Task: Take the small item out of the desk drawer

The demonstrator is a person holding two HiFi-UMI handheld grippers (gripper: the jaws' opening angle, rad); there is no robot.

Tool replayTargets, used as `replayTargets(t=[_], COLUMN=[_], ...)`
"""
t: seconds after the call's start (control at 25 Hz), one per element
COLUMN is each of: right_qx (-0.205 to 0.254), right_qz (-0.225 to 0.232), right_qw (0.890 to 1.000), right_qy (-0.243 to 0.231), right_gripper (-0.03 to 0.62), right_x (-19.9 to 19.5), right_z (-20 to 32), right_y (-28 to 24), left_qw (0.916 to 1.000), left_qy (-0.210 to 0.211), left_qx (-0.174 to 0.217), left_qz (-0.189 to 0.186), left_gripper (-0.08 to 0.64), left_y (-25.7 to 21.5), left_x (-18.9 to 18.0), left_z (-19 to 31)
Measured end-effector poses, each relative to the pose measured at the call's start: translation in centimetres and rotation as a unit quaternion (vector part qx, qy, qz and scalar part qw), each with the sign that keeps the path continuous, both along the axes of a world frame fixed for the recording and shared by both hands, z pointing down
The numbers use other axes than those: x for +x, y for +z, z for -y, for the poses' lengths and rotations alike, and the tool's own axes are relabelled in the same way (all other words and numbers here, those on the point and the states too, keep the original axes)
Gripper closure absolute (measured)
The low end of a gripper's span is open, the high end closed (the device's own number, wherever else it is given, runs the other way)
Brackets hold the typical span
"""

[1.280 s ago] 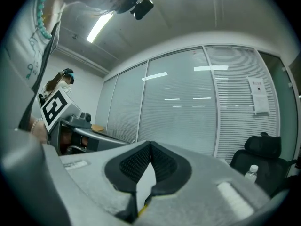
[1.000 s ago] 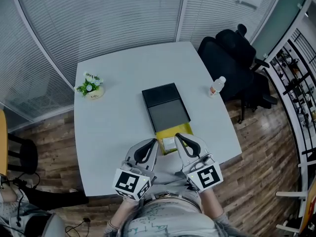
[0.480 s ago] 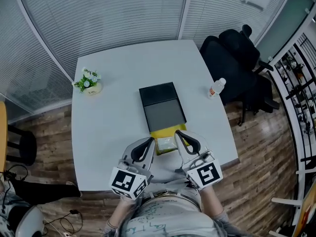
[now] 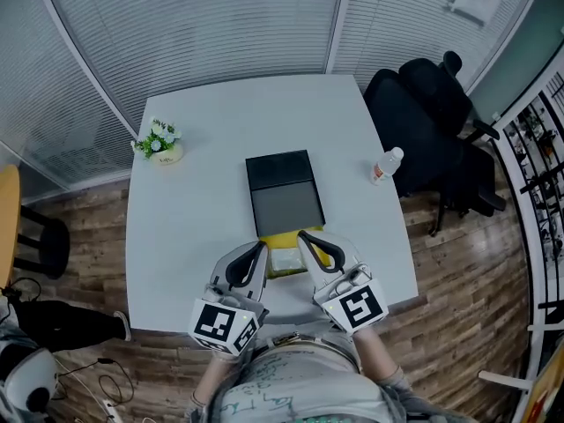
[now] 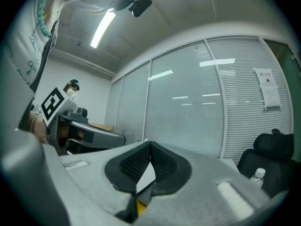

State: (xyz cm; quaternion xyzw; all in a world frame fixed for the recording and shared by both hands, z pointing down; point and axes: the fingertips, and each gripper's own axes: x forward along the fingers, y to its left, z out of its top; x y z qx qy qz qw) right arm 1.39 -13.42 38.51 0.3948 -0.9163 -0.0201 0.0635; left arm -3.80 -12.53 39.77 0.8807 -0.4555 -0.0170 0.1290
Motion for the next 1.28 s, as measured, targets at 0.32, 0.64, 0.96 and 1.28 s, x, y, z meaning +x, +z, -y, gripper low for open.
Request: replayTargets(t=[0.32, 0.64, 0.96, 1.28], right_qx=[0.01, -0.001, -0.016, -0.041], right_qz=[0.007, 0.004, -0.021, -0.091], right_qw=[1.0, 0.999, 0.997, 0.988], right_qy=[-0.026, -0.041, -0.066, -0.114], right_gripper=[0.591, 0.591, 0.591, 0.59], right_x=[-0.1, -0.3, -1.0, -1.9], right_z=[0.3, 0.7, 0.7, 0.8], right_y=[-0.3, 0.3, 1.6, 6.3], left_qw=[1.0, 1.0, 0.9999, 0.9995], left_qy=[-0.006, -0.007, -0.009, -0.022], left_qx=[0.002, -0.006, -0.012, -0.022], left_qz=[-0.001, 0.004, 0.003, 0.0], left_gripper=[0.563, 0.563, 0.563, 0.563], left_y=[-0.3, 0.3, 0.5, 0.7], left_x=[0.9, 1.1, 1.0, 0.1], left_z=[0.2, 0.6, 0.5, -0.1])
